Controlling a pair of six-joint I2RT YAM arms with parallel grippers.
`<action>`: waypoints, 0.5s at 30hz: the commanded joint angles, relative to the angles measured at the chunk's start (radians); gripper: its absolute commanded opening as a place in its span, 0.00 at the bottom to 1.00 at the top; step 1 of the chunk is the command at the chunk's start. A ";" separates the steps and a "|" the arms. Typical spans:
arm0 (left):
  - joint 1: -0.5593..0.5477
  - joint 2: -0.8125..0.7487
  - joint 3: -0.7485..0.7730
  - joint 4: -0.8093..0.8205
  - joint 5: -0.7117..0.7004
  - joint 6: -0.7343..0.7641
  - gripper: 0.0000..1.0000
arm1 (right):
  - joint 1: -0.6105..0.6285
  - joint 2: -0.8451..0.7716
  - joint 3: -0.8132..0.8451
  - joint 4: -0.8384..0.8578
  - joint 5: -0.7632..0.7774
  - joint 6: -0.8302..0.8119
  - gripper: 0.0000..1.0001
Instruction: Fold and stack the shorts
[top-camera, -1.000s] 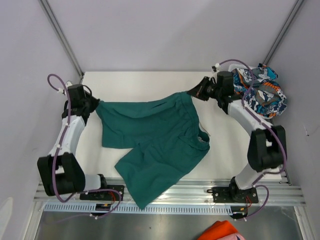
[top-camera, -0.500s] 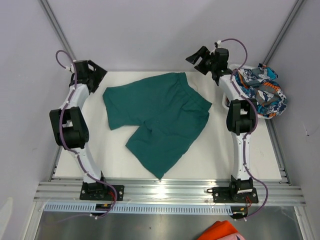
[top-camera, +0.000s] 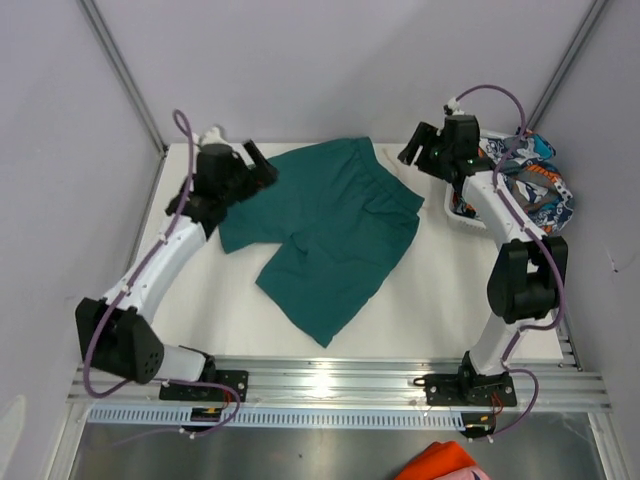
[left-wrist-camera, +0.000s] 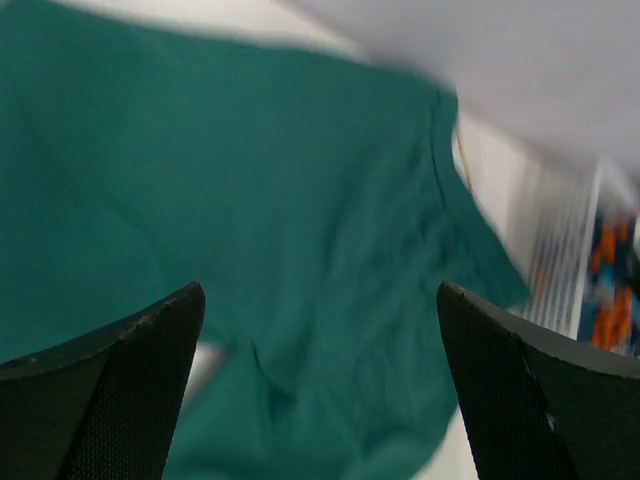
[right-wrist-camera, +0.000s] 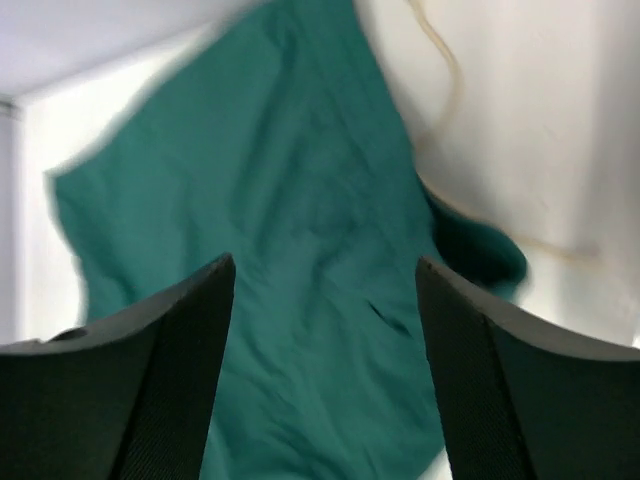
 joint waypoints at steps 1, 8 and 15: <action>-0.159 -0.108 -0.126 -0.046 -0.113 0.062 0.99 | 0.043 -0.093 -0.123 -0.111 0.172 -0.113 0.73; -0.459 -0.251 -0.310 -0.015 -0.238 0.139 0.99 | 0.075 -0.141 -0.210 -0.177 0.324 -0.107 0.54; -0.672 -0.178 -0.306 -0.066 -0.270 0.246 0.99 | 0.077 -0.059 -0.182 -0.182 0.390 -0.094 0.42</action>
